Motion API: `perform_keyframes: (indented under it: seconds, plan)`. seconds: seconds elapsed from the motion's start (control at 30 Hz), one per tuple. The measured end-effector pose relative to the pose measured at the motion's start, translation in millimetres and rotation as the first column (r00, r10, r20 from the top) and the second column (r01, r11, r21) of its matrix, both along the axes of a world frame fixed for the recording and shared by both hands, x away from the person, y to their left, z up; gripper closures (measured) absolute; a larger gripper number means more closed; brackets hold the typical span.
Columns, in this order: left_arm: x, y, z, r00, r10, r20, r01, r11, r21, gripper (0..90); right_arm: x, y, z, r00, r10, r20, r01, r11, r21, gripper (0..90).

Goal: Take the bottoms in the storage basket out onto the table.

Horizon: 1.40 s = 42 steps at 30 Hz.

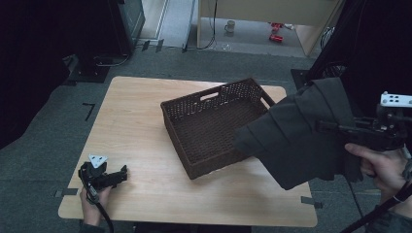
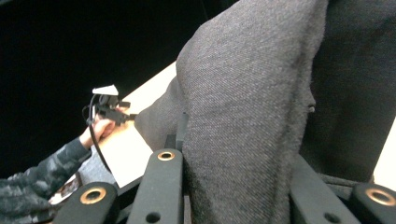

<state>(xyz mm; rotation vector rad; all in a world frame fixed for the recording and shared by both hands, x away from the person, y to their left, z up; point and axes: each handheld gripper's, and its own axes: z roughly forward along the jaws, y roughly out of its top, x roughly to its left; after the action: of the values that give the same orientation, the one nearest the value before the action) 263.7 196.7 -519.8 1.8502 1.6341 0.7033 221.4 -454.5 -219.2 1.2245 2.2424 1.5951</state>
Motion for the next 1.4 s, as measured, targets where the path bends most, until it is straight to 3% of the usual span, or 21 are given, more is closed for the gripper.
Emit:
perform_keyframes:
  seconds: [0.37, 0.57, 0.67, 0.77, 0.83, 1.1, 1.23, 1.3, 1.37, 1.4]
  plan:
    - [0.1, 0.2, -0.1, 1.0, 0.0, 0.001, 0.0, 1.0, -0.002, 0.0, 8.7, 15.7, -46.1, 0.9929, 0.045, -0.11, -0.051, 0.997, -0.052, 74.5]
    - [0.1, 0.3, -0.1, 1.0, -0.001, 0.0, 0.001, 1.0, -0.002, 0.0, 17.3, 25.5, -81.7, 0.9804, 0.053, -0.19, -0.068, 0.995, -0.077, 74.5]
    - [0.0, 0.2, -0.1, 1.0, -0.001, 0.0, 0.001, 1.0, -0.001, 0.0, 24.6, 30.9, -108.6, 0.9691, 0.042, -0.243, -0.067, 0.993, -0.094, 74.5]
    - [0.1, 0.2, -0.1, 1.0, 0.0, 0.0, 0.0, 1.0, -0.002, 0.0, 28.3, 33.5, -129.3, 0.9621, 0.04, -0.27, -0.064, 0.995, -0.08, 74.5]
    - [0.1, 0.3, -0.1, 1.0, -0.001, -0.001, 0.001, 1.0, -0.002, 0.0, 29.8, 35.6, -141.5, 0.9619, 0.017, -0.273, -0.042, 0.995, -0.086, 74.5]
    - [-0.1, 0.2, -0.1, 1.0, -0.001, -0.001, 0.001, 1.0, 0.0, 0.0, 27.2, 44.8, -164.8, 0.963, -0.041, -0.266, 0.006, 0.991, -0.13, 74.4]
    - [-0.1, 0.0, -0.1, 1.0, 0.0, 0.0, 0.0, 1.0, -0.001, 0.0, 26.3, 51.1, -175.0, 0.9626, -0.095, -0.254, 0.045, 0.979, -0.199, 74.4]
    - [-0.1, 0.0, -0.1, 1.0, 0.0, 0.0, 0.0, 1.0, 0.0, 0.0, 26.0, 55.2, -181.4, 0.9621, -0.135, -0.237, 0.074, 0.965, -0.25, 74.3]
    - [-0.1, -0.1, -0.1, 1.0, 0.0, 0.001, 0.0, 1.0, -0.001, 0.0, 25.5, 56.4, -186.9, 0.9616, -0.16, -0.223, 0.099, 0.96, -0.26, 74.3]
    - [-0.1, -0.1, -0.1, 1.0, 0.0, 0.0, 0.0, 1.0, 0.0, 0.0, 25.4, 57.2, -190.1, 0.9599, -0.182, -0.213, 0.118, 0.952, -0.282, 74.1]
